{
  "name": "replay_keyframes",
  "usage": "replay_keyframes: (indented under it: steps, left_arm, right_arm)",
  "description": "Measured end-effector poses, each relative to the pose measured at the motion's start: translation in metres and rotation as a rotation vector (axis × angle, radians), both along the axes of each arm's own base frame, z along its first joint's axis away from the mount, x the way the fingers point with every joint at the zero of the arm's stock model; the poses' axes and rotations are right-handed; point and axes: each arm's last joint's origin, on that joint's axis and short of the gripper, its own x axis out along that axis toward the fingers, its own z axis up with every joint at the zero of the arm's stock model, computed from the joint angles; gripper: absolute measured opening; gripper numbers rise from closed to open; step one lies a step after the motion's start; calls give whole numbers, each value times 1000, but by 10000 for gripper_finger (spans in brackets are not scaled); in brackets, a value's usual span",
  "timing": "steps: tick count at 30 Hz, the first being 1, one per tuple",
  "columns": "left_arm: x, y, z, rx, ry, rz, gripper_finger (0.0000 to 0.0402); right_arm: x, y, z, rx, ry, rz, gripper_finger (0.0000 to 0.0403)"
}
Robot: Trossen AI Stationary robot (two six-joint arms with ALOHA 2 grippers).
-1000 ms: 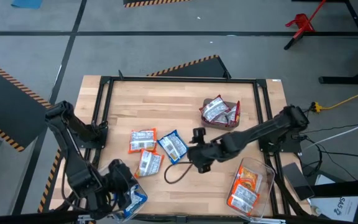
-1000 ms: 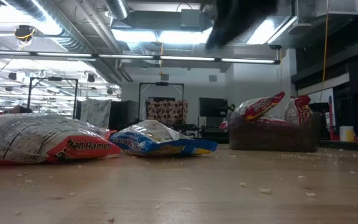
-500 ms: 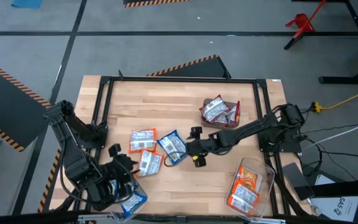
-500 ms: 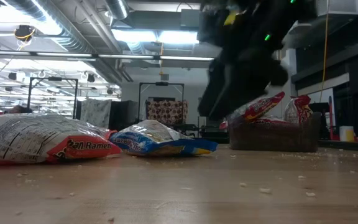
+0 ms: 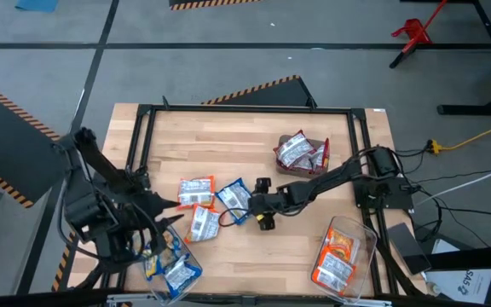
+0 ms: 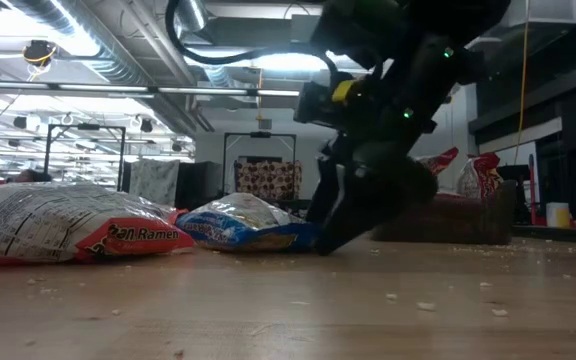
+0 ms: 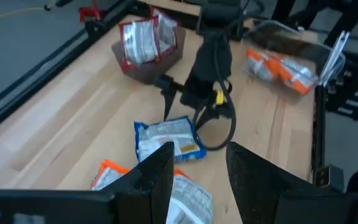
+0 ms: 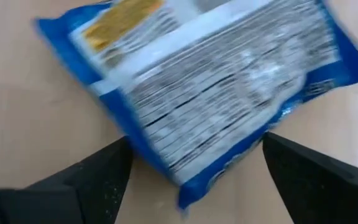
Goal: Sort Maruchan noodles
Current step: Put the blue noodle pack into the left transparent bin
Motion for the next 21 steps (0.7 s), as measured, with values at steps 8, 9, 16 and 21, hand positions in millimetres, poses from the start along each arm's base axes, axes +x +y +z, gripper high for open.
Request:
replay_keyframes:
  steps: [8, 9, 16, 21]
  left_arm:
    - [-2, 4, 2, 15, 0, -1, 141]
    - [-2, 4, 2, 17, 1, -1, 141]
    - [-2, 4, 2, 18, 2, -1, 141]
    - [-3, 4, 2, 23, 5, -1, 141]
  right_arm:
    - [1, -8, -4, -19, 7, -68, 225]
    - [1, -7, -5, -14, 8, -76, 205]
    - [2, -6, -9, 5, 2, -83, 66]
    - [5, -7, -7, 2, -8, -103, 14]
